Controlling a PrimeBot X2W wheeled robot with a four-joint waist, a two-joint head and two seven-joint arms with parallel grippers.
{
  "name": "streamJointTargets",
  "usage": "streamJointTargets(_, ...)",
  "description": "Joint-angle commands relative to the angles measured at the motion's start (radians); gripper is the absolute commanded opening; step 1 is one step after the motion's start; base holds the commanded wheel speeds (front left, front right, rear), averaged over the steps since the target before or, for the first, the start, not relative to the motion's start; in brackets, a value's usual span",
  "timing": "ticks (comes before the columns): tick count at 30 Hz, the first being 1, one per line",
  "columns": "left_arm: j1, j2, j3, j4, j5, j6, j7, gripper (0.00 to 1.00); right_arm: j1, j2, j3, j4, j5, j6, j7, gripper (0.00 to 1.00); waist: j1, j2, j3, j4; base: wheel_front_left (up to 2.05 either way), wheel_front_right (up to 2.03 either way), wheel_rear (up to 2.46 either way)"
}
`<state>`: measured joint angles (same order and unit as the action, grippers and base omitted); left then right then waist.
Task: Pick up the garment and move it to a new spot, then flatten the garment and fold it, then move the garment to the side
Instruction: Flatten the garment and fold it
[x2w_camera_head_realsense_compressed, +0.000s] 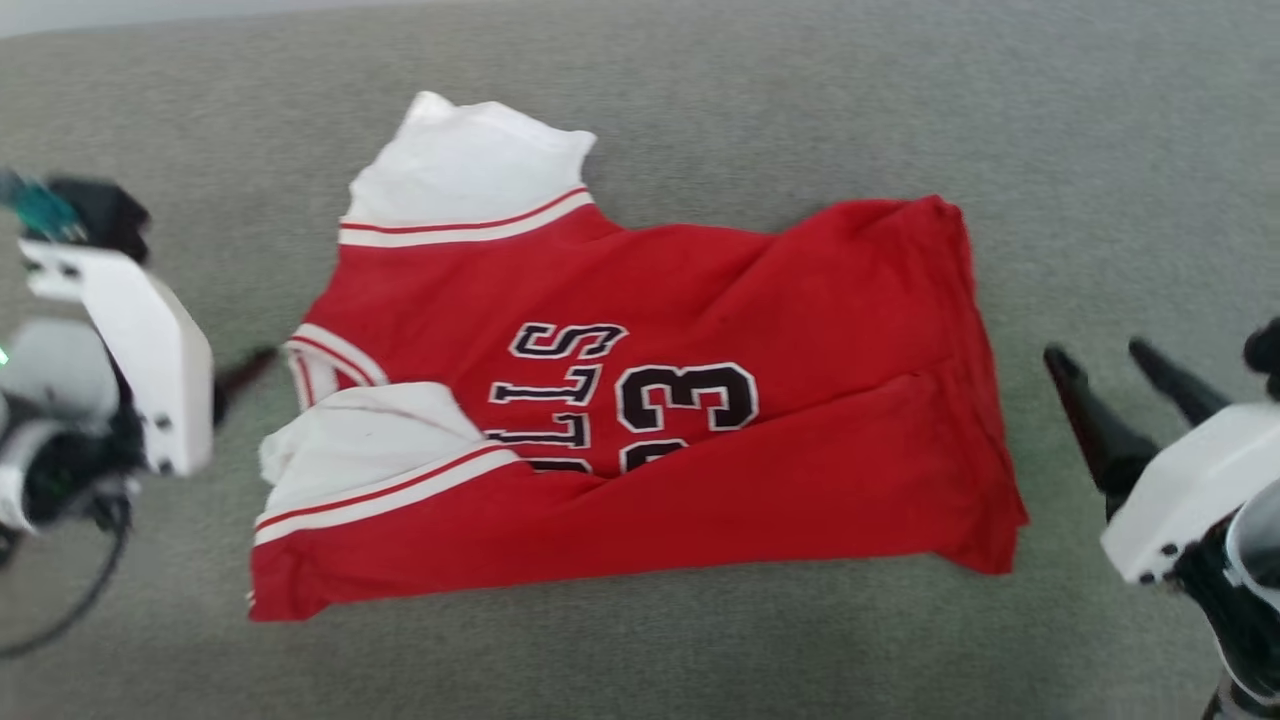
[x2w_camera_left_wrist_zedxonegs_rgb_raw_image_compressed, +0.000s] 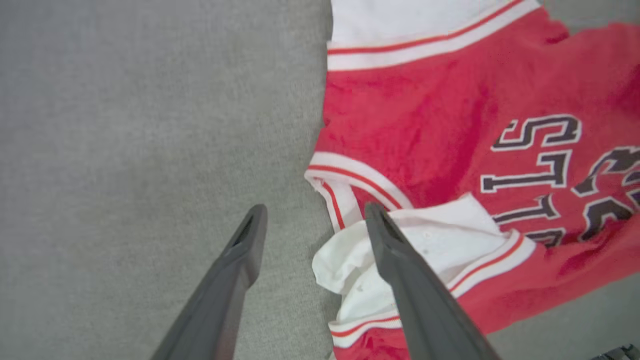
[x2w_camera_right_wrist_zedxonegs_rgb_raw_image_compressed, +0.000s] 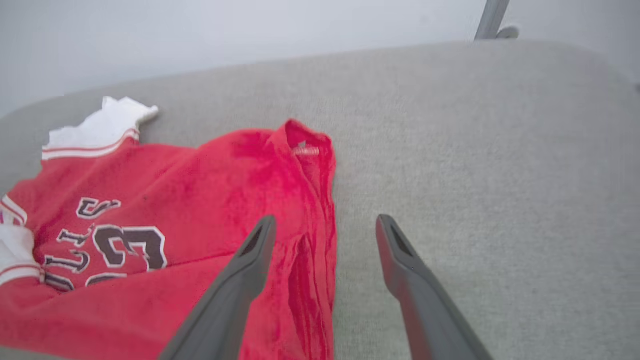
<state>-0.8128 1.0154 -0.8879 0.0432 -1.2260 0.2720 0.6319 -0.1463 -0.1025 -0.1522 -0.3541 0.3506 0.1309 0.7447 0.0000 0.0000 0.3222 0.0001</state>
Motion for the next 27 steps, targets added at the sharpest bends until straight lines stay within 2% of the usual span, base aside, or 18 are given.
streamJointTargets(1,-0.028,-0.001,0.010,0.013,0.013,-0.010,-0.009,1.00,-0.019,0.004,0.010,-0.009,-0.006,-0.001,-0.042,1.00,0.0000,0.0000,0.016,-0.032,0.00,0.00,0.00)
streamJointTargets(9,-0.194,-0.038,0.043,0.182,0.083,-0.101,-0.034,1.00,-0.108,0.045,0.063,-0.003,-0.064,-0.001,-0.356,1.00,0.0000,0.0000,0.072,-0.148,0.00,0.00,0.00)
streamJointTargets(14,-0.288,-0.089,0.050,0.324,0.099,-0.153,-0.030,1.00,-0.145,0.052,0.080,0.034,-0.073,-0.001,-0.506,1.00,0.0000,0.0000,0.114,-0.207,0.00,0.00,0.00)
streamJointTargets(21,-0.378,-0.143,0.041,0.486,0.123,-0.194,-0.009,1.00,-0.155,0.052,0.089,0.077,-0.028,-0.001,-0.580,1.00,0.0000,0.0000,0.164,-0.254,0.00,0.00,0.00)
streamJointTargets(27,-0.432,-0.194,0.023,0.614,0.132,-0.203,0.037,1.00,-0.159,0.053,0.110,0.099,-0.022,-0.001,-0.559,1.00,0.0000,0.0000,0.198,-0.278,0.00,0.00,0.00)
